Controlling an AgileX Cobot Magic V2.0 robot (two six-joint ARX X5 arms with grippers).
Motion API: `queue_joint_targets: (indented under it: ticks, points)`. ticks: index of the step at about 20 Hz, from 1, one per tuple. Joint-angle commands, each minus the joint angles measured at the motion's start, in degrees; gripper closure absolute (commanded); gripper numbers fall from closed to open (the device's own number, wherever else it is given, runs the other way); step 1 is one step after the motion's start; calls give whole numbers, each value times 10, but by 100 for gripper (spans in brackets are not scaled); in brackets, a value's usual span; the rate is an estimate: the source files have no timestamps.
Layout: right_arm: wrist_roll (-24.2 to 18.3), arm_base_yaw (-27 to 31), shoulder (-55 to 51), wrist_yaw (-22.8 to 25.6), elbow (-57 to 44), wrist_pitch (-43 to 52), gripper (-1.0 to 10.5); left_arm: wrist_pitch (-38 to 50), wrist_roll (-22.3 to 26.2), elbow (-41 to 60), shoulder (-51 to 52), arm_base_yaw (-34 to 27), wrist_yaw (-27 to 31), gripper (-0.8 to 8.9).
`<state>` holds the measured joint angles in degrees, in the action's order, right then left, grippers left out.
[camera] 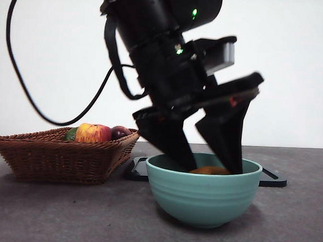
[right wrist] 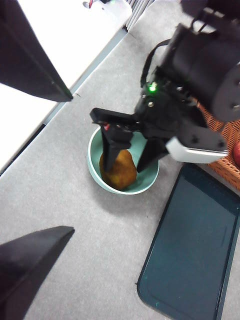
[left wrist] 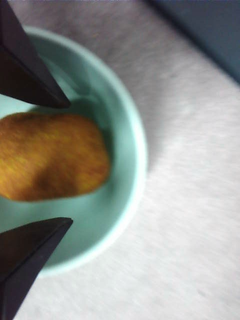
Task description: Pick up the wifruite, put it on the bowl, pick up the plate, put it on desk
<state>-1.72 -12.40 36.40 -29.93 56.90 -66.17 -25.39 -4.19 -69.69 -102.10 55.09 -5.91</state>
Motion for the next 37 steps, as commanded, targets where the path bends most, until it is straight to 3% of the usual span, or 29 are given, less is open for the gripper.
queue_joint_targets:
  ticks: [1,8,13,19,25,29,37]
  points:
    - [-2,-3,2,0,10,5,550,-4,-6,-29,19,7,1,466]
    - [-2,-3,2,0,10,5,550,-10,-14,-43,164,-34,1,470]
    - [-2,-3,2,0,10,5,550,-68,-11,-42,268,-91,1,470]
    - [-3,-3,2,4,10,5,550,-97,-13,37,379,-152,-12,470]
    - [-2,-3,2,4,10,5,550,-101,-30,188,502,-164,-111,470]
    - [-2,-3,2,4,10,5,550,-146,-27,220,535,-164,-170,470]
    - [12,-3,2,4,9,5,550,-158,-28,220,535,-164,-182,470]
